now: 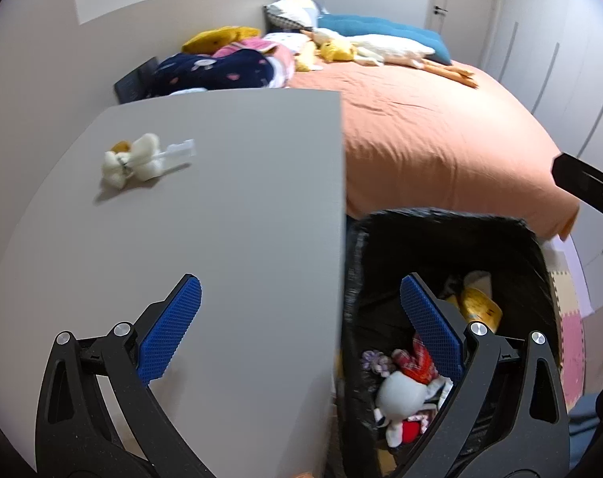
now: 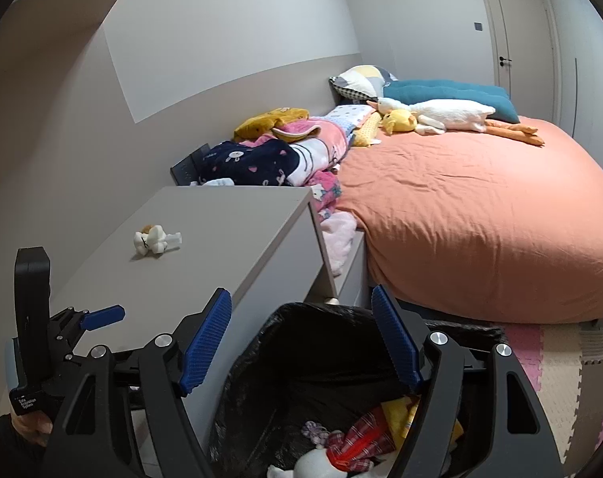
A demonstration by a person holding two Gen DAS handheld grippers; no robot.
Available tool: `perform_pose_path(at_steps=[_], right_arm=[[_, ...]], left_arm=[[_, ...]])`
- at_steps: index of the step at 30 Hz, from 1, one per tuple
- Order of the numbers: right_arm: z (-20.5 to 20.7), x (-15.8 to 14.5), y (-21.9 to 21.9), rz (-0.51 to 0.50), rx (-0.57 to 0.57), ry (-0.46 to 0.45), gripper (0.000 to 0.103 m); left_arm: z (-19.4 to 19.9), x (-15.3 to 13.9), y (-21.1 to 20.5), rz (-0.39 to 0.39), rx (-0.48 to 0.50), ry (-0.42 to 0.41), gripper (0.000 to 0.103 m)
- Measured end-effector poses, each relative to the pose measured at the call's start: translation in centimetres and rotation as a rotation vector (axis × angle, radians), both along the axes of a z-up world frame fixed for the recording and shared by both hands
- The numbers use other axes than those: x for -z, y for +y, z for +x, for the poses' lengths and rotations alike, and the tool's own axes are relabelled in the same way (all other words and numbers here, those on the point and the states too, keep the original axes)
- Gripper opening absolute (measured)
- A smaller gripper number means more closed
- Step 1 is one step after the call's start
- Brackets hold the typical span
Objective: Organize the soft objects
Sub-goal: 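Move both tools back over the desk toward the white plush and brown plush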
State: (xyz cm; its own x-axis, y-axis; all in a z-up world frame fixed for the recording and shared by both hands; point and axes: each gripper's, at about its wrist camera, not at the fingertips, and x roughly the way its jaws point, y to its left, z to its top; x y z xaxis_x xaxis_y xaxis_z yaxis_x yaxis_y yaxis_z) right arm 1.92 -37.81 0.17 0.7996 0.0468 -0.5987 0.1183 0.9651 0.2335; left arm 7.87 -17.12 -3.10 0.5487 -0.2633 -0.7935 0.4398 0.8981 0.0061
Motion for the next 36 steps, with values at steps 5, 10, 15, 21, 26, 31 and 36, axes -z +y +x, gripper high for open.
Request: perform_pose_path(at_steps=[5,10,15,21,26,31,36], right_arm=[[2.1,0.1,0.5,0.012,0.002,-0.003,0.074],[4.4,0.3,1.3,0.008,-0.017,0.001,0.074],[6.6,0.7,2.2,0.009,-0.035,0.003,0.074],[9.1,1.0,3.1,-0.002,-0.040,0.008,0.074],[11.5,0.9,3.3,0.001,-0.022,-0.001,0.074],[13.7,1.0,3.5,0.004,-0.016,-0.003,0.074],[15.2,1.5,4.0,0.001,-0.024,0.006,0.074]], left_arm=[[1.9,0.0,1.5,-0.012,-0.063,0.012,0.097],[3.8,-0.1,2.6,-0.027,-0.110,0.018,0.097],[5.9,-0.1,3.5,-0.054,-0.152,0.034,0.097],[9.2,0.1,4.3,-0.108,-0.239,0.070,0.097],[11.6,0.1,5.2,-0.146,-0.348,0.078,0.097],[13.9,0.4,6.4,-0.201,-0.443,0.104,0.097],[16.0,0.7,7.4,-0.224,-0.540,0.121,0.097]])
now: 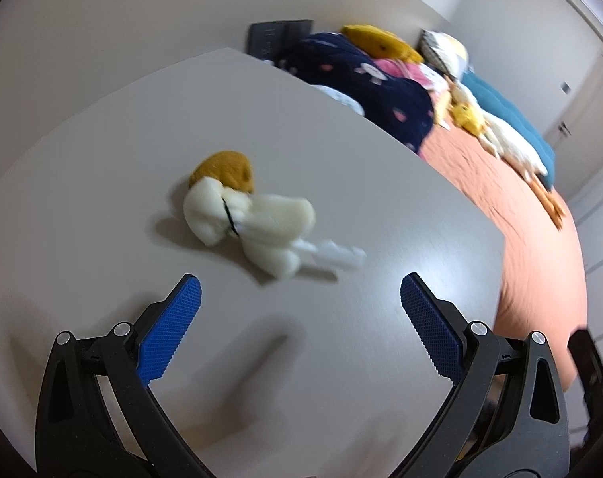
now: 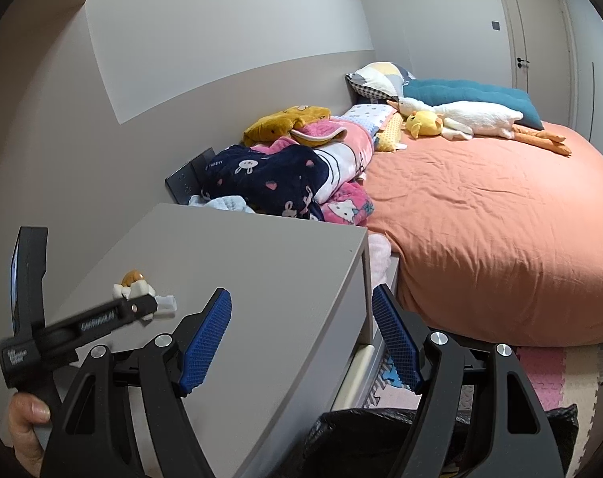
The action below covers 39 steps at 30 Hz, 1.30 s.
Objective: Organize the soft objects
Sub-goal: 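Move both tools back over the desk toward the white plush and brown plush, then grasp the white plush with the left tool while the right tool grasps the brown plush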
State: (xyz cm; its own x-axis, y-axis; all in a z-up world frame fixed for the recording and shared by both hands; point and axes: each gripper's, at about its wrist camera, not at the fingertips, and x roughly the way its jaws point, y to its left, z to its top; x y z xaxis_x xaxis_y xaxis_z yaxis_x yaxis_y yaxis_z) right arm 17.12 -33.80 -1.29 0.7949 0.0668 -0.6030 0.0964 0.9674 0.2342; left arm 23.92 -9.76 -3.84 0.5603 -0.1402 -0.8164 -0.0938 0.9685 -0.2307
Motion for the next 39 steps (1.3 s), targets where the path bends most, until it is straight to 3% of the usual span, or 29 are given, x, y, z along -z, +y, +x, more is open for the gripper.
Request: perform_pose_path(at_steps=[10,15,20,25,28,29,30,39], right_arm=[[2.9,-0.2,1.2,-0.011,0.001,0.000,0.074],[3.8,-0.4,2.3,-0.020,-0.014,-0.004,0.074],[4.3,-0.3,3.8,-0.023,-0.043,0.000,0.074],[4.7,-0.1,5.3,-0.028,-0.067,0.007,0.074],[4.9,0.0,6.1,-0.030,-0.082,0.009,0.074],[4.9,0.1,6.4,-0.032,-0.086,0.010,0.074],[5.0,0.1,6.8,-0.033,-0.090,0.012,0.074],[5.9,0.7,10.3,-0.041,-0.143,0.036,0.074]], left_arm=[[3.8,0.7,1.3,-0.031,-0.122,0.075,0.094],[4.3,1.2,1.8,-0.015,-0.142,0.103,0.070],[4.3,1.6,3.1,-0.035,-0.140,0.111,0.060],[3.7,1.7,3.5,-0.018,-0.087,0.088,0.050],[3.1,1.6,4.4,-0.047,-0.048,0.084,0.044],[2.9,1.4,4.7,-0.057,-0.040,0.083,0.041],[2.6,1.2,5.1,-0.067,-0.036,0.080,0.031],[0.3,-0.2,9.7,-0.071,-0.073,0.030,0.030]])
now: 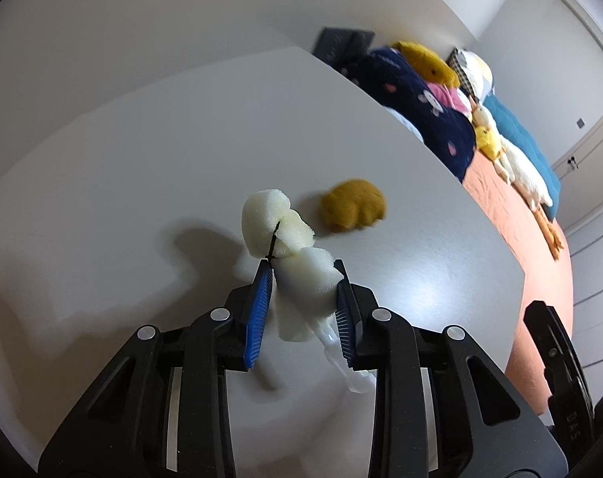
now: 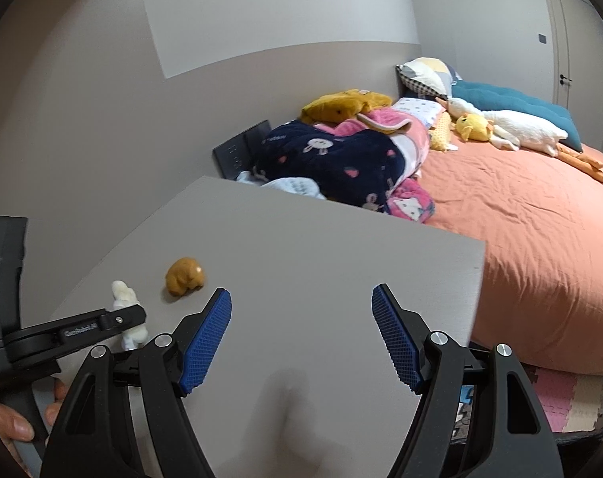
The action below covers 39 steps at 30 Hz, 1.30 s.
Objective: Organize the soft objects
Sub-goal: 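Grasp the white plush with the left tool while the right tool grasps the brown plush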
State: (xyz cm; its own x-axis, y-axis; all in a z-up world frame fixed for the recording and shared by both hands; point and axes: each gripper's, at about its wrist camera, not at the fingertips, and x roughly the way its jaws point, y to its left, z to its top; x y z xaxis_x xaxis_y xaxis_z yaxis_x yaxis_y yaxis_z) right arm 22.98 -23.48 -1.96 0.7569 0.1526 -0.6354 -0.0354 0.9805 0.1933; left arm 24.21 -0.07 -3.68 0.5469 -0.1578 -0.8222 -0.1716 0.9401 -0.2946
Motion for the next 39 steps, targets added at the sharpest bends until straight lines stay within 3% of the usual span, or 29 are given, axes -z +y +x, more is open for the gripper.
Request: perform_pose_path(at_steps=[6,11,14,30,35,38,39], right_arm=[[0.9,0.4,3.0,-0.021,-0.042,0.014,0.074],[2.3,1.2,5.3,-0.012,-0.071,0.042,0.074],[3.2,1.7,6.6,-0.014,-0.091,0.059,0.074],[8.4,3.9,12.0,-0.034,-0.162,0.167,0.073],[9.4,4.5,12.7,-0.054,-0.181,0.196,0.054],[9.8,5.1,12.6,-0.044,-0.186,0.227,0.030],[9.7,5.1,12.5,-0.049,-0.183,0.222,0.029]], left_arm=[[-0.6,-0.6,3.2,0.040,-0.078,-0.034,0.030],[-0.8,-1.3,5.7,0.144,-0.184,-0.055,0.030],[-0.7,-1.3,7.4,0.161,-0.235,-0.046,0.030],[-0.8,-0.5,13.2,0.152,-0.386,-0.001,0.030],[-1.1,-0.6,14.1,0.143,-0.409,-0.001,0.030],[-1.2,-0.6,14.4,0.134,-0.408,0.001,0.030],[-1.2,-0.5,14.5,0.128,-0.408,0.003,0.030]])
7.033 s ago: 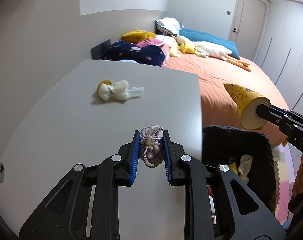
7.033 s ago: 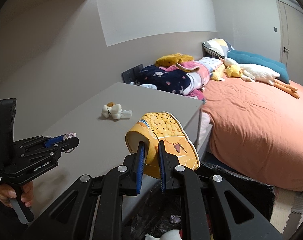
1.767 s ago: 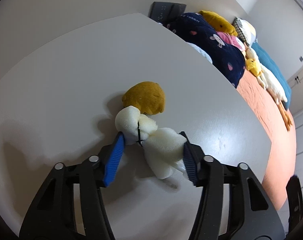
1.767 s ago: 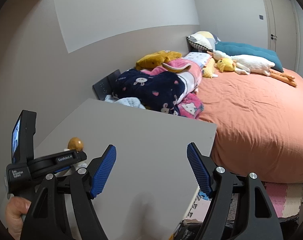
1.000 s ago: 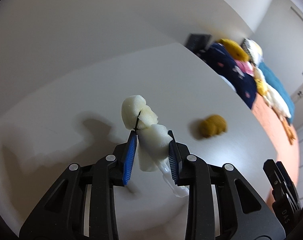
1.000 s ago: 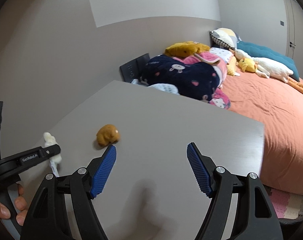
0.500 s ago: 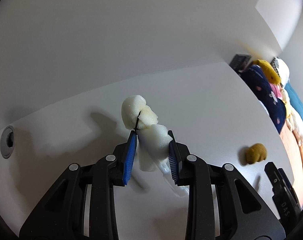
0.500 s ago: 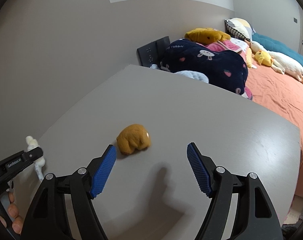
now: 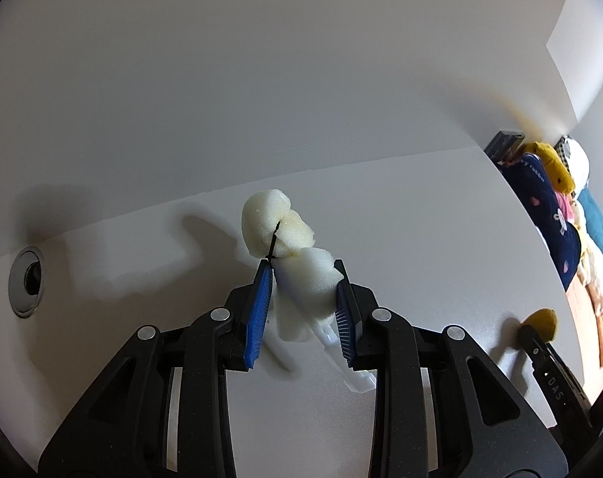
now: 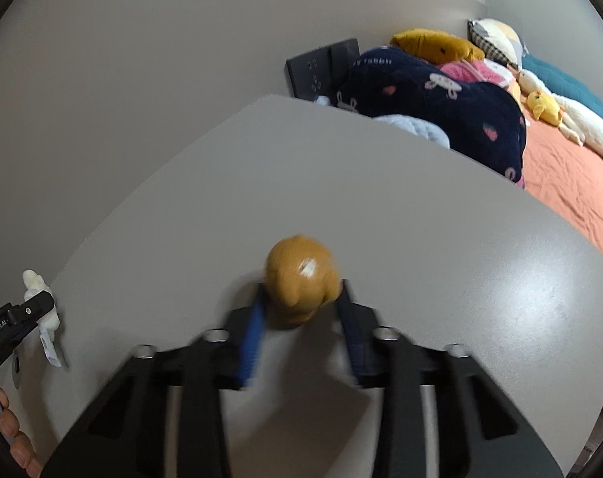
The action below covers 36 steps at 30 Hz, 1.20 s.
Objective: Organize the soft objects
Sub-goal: 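Grasp the white plush with the left tool while the right tool grasps the brown plush, then lift the white plush and brown plush and carry them over the black bin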
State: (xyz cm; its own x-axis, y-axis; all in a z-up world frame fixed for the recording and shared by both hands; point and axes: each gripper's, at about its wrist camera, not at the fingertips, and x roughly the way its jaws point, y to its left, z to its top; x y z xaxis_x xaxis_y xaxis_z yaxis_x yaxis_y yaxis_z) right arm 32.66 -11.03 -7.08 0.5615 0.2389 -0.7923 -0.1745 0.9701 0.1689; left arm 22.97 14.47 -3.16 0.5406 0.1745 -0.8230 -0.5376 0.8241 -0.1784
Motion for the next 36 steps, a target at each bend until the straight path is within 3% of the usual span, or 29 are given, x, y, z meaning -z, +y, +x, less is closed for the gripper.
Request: perform_pose_path(at_steps=[13,23,36], right_arm=[[-2.5,-2.0,-2.8,0.043,-0.001,-0.035,0.028],[-6.0,-4.0,-6.3,0.067,0.028,-0.053,0.028],[-11.5,-6.8,-10.0,0.077,0.059,-0.087,0.028]], left_arm=[[0.1,0.2,-1.9,0.020,0.040,0.017,0.030],[-2.5,-2.8,-5.7,0.046,0.105,-0.027,0.030],[-6.1,-4.4,-10.3,0.057,0.189,-0.044,0.030]])
